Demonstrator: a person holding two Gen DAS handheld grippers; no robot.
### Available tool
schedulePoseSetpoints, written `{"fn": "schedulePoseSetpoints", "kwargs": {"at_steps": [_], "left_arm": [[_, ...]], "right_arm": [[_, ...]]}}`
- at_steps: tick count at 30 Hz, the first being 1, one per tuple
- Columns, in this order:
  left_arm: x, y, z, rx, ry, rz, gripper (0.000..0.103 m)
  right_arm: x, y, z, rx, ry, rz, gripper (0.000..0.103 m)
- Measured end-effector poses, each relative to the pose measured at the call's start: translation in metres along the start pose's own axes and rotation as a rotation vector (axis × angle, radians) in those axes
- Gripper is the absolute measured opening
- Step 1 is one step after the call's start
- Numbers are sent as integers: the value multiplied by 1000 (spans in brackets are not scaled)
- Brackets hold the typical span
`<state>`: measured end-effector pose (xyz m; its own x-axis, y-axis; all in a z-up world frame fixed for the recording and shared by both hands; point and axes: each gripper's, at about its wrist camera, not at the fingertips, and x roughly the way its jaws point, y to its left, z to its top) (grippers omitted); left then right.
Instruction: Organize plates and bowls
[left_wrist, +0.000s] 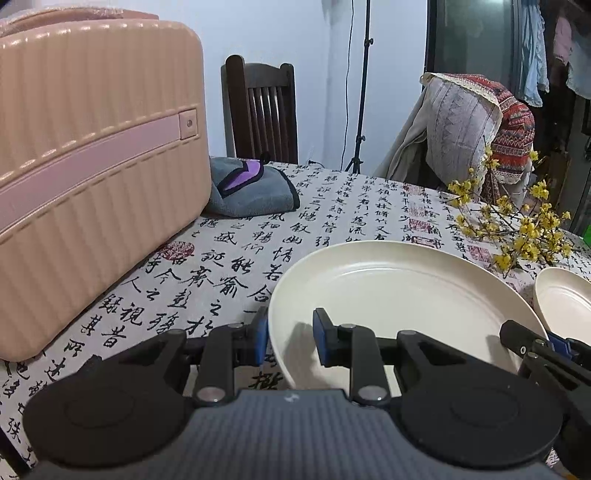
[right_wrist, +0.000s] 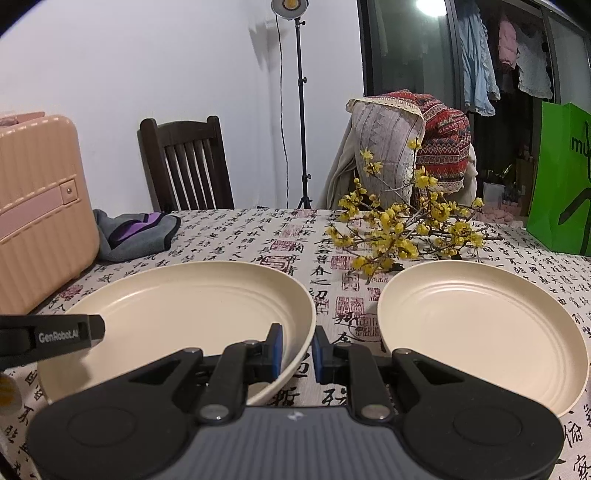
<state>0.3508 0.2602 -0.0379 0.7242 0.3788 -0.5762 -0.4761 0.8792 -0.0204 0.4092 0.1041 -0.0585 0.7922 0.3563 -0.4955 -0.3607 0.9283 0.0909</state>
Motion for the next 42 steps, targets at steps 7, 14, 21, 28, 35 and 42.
{"fn": "schedulePoseSetpoints", "kwargs": {"at_steps": [7,14,21,28,35,42], "left_arm": [[-5,0,3,-8,-21,-10,25],[-13,1,6,-9,-46,-18,25],[-24,0,9,3,-91,-25,25],[-32,0,12,0,-118,-38,25],[-51,2,17,0,-157,-48,25],[-78,-1,20,12,-212,-30,25]], "right_arm": [[-6,-1,3,2,-24,1,16],[-10,-1,7,11,-44,5,16],[-17,-5,10,28,-63,10,16],[-23,-6,12,36,-80,9,16],[-38,-6,21,35,-109,14,16],[-64,-2,32,27,-148,10,16]]}}
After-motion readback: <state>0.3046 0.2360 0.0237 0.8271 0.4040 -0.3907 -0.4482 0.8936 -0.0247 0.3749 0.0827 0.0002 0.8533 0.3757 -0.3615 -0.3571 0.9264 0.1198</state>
